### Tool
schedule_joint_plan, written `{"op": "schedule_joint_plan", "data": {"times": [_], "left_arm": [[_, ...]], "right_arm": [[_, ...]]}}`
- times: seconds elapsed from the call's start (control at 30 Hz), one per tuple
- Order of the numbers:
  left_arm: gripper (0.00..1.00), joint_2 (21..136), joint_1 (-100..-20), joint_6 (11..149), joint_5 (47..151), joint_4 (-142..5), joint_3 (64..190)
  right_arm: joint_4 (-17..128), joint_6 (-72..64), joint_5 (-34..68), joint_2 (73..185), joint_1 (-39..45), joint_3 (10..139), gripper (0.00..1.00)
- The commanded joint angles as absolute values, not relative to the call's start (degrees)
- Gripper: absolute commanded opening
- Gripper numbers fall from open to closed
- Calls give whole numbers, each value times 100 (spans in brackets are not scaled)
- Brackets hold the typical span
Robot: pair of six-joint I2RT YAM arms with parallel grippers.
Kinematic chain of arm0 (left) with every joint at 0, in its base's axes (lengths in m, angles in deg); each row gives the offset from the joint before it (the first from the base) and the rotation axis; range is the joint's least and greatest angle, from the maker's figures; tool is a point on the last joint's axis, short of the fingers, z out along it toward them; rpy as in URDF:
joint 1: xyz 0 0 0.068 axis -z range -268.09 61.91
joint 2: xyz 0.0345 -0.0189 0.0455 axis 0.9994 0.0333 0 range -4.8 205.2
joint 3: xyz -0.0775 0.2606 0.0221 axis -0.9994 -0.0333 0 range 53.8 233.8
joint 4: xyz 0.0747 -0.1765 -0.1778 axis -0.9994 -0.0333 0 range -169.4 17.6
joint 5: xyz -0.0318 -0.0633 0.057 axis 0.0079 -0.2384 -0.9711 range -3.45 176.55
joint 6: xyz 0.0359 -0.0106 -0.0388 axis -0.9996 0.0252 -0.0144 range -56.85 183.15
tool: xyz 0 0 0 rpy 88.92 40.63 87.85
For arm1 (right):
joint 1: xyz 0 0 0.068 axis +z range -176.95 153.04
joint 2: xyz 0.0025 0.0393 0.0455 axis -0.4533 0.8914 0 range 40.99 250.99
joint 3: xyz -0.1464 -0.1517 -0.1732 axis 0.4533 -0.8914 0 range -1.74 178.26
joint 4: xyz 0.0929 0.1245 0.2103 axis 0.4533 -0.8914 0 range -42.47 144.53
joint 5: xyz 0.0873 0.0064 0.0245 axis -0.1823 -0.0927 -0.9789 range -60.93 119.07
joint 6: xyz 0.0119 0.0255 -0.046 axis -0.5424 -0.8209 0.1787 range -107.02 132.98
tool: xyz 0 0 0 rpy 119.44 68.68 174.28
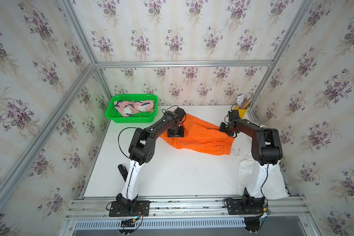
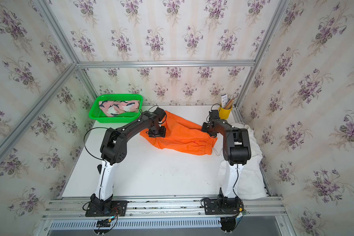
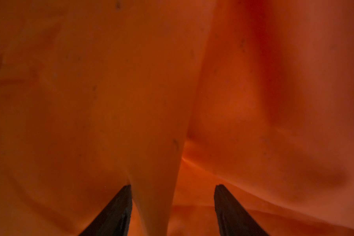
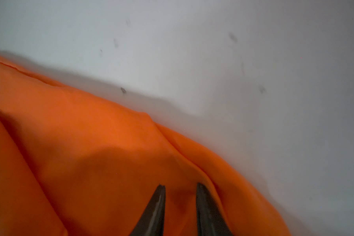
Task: Roll up the shorts
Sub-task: Adjust the shorts at the center of the board.
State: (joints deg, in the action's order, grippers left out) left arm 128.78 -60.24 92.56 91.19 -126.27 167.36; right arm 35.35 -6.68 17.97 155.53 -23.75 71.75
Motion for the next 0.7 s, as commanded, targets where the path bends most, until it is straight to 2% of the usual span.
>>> {"op": "schedule_joint_plan", "data": {"times": [0.0, 0.17, 0.3, 0.37, 0.43, 0.57, 0.67], "left_arm": [[68, 13193, -6119, 9196, 9058, -12622, 17101], [67, 13985, -6185, 8933, 9171, -12881, 18235], [67, 14202, -6179, 8843, 9489, -12570, 18517], [67, 14265, -6155, 8798, 9754, -12352, 18588], [67, 14362, -6123, 8678, 10073, -12355, 18846], [67, 13956, -6050, 8457, 10048, -12382, 18719], [68, 13152, -6050, 8383, 9916, -12215, 18070]], "right_arm": [[3206, -1005, 1369, 15165, -2348, 6435, 28], [3580, -1453, 837, 14000, -1772, 4666, 27], [3937, -2268, 714, 13307, -190, 3924, 29], [4280, -2674, 372, 13304, 836, 4062, 31], [4592, -2868, -18, 13316, 1451, 4424, 32], [3832, -2647, 1125, 12842, 1488, 4941, 39], [3422, -2269, 1621, 12558, 885, 5011, 48]]}}
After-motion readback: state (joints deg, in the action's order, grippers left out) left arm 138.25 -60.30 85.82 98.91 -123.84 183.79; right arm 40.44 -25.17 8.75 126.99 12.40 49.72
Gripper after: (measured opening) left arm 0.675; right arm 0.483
